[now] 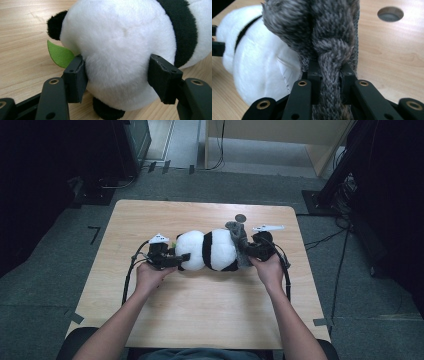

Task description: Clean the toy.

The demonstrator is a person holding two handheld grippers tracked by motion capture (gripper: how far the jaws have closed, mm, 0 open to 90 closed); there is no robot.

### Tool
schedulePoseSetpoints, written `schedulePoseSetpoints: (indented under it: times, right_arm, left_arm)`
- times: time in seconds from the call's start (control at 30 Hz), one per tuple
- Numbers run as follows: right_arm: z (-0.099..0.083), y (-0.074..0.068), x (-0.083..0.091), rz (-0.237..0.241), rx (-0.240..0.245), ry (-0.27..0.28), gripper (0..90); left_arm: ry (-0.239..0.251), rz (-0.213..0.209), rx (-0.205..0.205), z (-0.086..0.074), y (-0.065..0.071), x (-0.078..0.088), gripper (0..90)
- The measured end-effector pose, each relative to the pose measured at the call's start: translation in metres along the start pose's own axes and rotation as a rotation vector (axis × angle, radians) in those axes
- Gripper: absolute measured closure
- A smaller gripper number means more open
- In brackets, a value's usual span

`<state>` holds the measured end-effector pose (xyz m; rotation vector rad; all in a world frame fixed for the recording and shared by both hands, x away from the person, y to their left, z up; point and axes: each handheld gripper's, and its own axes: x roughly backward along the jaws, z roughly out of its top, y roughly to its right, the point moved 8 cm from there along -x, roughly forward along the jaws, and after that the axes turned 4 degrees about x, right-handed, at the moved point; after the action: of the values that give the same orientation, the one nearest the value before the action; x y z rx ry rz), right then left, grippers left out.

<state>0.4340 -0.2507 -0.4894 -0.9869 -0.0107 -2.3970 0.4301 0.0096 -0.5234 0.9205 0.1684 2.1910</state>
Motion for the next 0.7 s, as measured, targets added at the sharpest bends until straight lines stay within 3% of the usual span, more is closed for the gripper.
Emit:
schedulePoseSetpoints:
  times: [0.13, 0.37, 0.7]
  right_arm:
    - [-0.006, 0.001, -0.005, 0.000, -0.014, -0.035, 77.3]
    - [-0.012, 0.002, -0.011, 0.006, -0.025, -0.049, 77.4]
    - [-0.027, 0.006, -0.027, 0.005, -0.039, -0.148, 77.4]
  left_arm:
    - [-0.001, 0.001, 0.003, 0.000, 0.000, 0.000, 36.5]
    - [0.000, 0.000, 0.006, 0.000, 0.000, 0.000, 36.5]
    - [-0.014, -0.003, -0.001, 0.000, -0.002, 0.000, 36.6]
